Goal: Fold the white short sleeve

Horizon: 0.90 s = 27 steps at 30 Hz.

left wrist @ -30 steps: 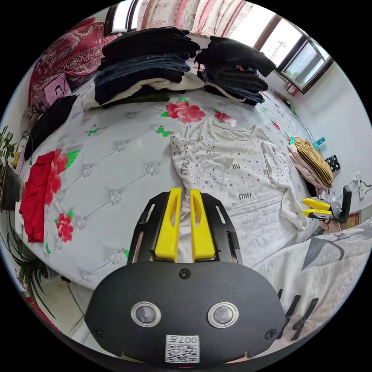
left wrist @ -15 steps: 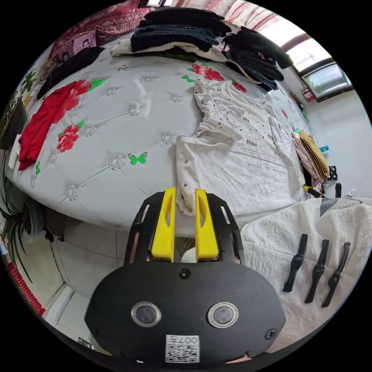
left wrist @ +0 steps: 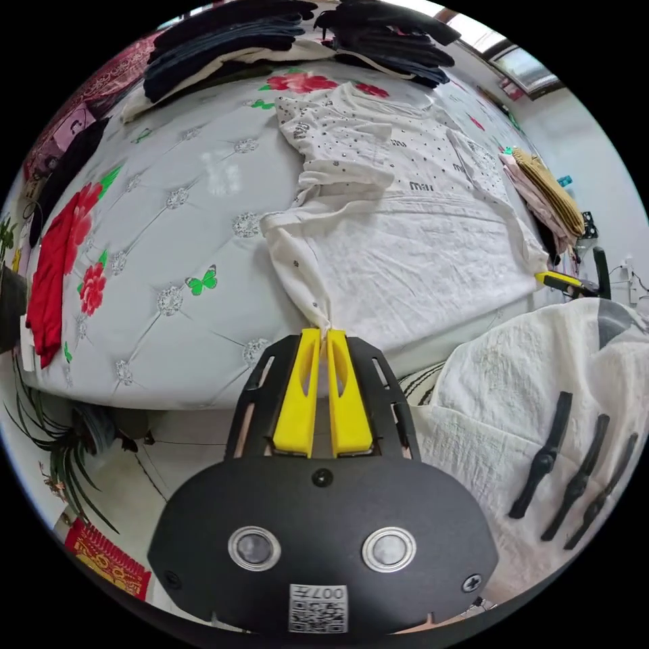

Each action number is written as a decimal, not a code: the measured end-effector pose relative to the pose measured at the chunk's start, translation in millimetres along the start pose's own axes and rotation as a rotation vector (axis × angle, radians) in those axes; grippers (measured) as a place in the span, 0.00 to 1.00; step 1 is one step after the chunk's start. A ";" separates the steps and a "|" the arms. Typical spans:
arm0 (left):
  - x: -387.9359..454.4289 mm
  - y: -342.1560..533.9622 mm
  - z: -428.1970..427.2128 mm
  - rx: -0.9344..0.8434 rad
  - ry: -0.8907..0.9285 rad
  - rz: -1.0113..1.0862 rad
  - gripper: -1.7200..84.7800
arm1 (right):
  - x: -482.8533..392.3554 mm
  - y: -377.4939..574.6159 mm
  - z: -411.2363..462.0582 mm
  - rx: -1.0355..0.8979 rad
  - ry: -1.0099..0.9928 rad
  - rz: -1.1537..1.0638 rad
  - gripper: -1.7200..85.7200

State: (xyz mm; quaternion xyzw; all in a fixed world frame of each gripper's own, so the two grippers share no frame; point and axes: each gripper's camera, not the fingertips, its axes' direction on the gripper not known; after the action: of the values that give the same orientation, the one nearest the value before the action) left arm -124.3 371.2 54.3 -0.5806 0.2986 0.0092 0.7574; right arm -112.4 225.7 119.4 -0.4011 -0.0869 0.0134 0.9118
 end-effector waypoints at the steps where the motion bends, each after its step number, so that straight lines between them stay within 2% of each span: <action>1: -15.2 2.0 -16.3 0.007 0.086 -0.019 0.01 | 15.5 6.5 -15.2 0.020 -0.083 0.022 0.03; 2: -22.7 3.4 -25.4 0.016 0.126 -0.027 0.01 | 32.0 13.2 -29.9 0.035 -0.165 0.055 0.02; 7: -93.1 -4.9 -95.5 0.118 0.557 -0.058 0.01 | 89.5 25.8 -80.5 0.071 -0.447 0.166 0.02; 10: -128.3 -29.7 -114.8 0.193 0.698 -0.091 0.01 | 127.1 11.3 -110.6 0.157 -0.684 0.249 0.02; 13: -182.4 -92.6 -128.8 0.316 0.829 -0.235 0.02 | 156.8 -23.6 -141.6 0.307 -0.850 0.295 0.02; 16: -204.4 -150.0 -131.1 0.406 0.778 -0.328 0.04 | 171.4 -77.8 -163.7 0.460 -0.867 0.323 0.03; 18: -214.1 -197.8 -123.7 0.493 0.692 -0.417 0.09 | 176.1 -112.6 -168.8 0.546 -0.806 0.344 0.04; 22: -213.4 -229.2 -107.1 0.483 0.577 -0.473 0.13 | 180.9 -156.4 -154.7 0.519 -0.563 0.392 0.08; 27: -187.8 -200.6 -81.0 0.439 0.364 -0.377 0.16 | 194.7 -124.6 -119.7 0.490 -0.422 0.449 0.11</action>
State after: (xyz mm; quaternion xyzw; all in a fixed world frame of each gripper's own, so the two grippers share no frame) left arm -242.1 296.7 304.7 -0.4406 0.3111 -0.2993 0.7871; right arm 93.9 72.3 160.2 -0.1689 -0.1766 0.3149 0.9171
